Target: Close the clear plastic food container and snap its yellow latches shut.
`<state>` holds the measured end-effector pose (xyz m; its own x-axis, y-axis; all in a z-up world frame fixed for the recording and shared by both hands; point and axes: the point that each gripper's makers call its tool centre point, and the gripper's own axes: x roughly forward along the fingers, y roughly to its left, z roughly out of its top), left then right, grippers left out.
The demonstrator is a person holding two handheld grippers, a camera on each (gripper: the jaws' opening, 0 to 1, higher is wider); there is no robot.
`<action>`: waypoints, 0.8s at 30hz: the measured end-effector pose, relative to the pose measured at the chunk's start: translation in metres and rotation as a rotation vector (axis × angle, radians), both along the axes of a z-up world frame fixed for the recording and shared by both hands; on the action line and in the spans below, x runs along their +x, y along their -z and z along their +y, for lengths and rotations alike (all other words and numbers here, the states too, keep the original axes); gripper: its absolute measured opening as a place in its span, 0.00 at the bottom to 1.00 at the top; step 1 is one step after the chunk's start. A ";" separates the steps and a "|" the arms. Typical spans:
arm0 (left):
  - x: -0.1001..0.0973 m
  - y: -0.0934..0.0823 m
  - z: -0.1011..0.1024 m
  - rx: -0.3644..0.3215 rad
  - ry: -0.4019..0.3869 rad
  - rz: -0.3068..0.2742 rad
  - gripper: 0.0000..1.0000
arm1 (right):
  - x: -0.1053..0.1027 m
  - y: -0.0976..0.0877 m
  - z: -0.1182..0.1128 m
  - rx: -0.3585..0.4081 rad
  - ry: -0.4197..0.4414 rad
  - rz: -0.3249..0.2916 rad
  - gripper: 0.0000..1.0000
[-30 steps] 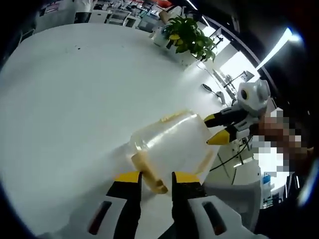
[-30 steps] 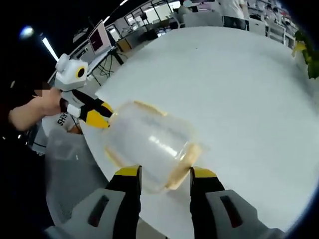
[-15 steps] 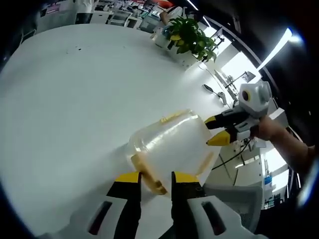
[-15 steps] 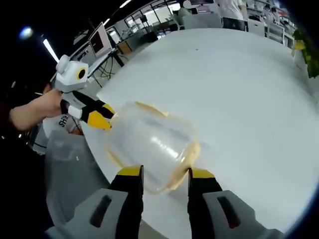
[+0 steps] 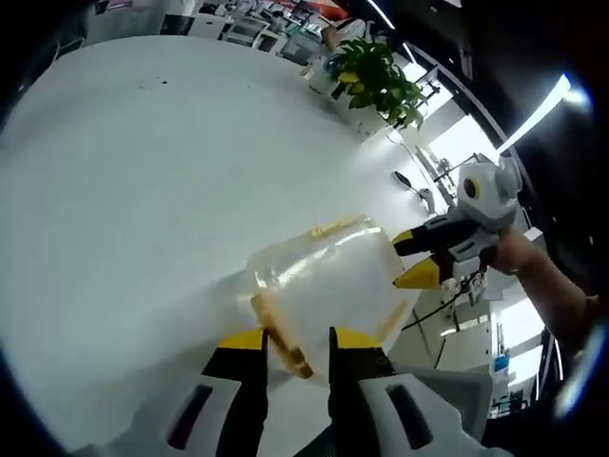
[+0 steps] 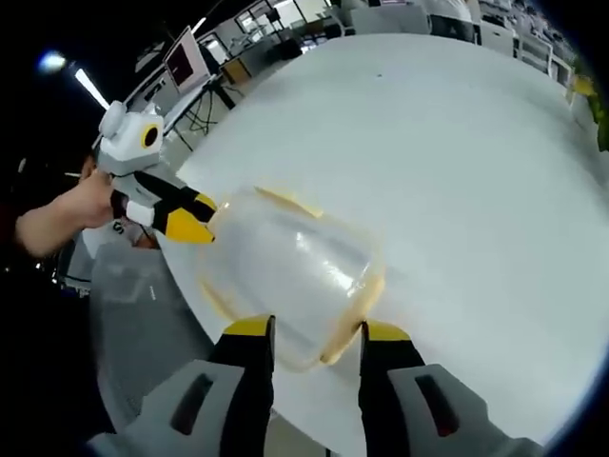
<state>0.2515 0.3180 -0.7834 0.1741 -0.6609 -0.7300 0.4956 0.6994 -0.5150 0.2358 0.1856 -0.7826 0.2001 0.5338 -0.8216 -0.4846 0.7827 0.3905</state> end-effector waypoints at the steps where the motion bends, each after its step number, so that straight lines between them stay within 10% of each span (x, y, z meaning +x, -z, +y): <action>1: 0.000 0.000 -0.001 0.006 0.003 -0.001 0.17 | -0.001 0.000 0.000 0.001 0.003 -0.001 0.31; 19: 0.000 0.002 0.013 0.006 0.026 0.029 0.20 | -0.004 0.001 0.006 0.010 0.046 0.023 0.33; 24: 0.008 -0.003 0.014 0.092 0.118 -0.137 0.24 | -0.001 -0.002 0.006 -0.038 -0.037 -0.077 0.36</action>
<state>0.2593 0.3319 -0.7805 0.2007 -0.6144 -0.7630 0.6381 0.6730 -0.3741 0.2351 0.1913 -0.7801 0.2442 0.5112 -0.8240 -0.5411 0.7770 0.3216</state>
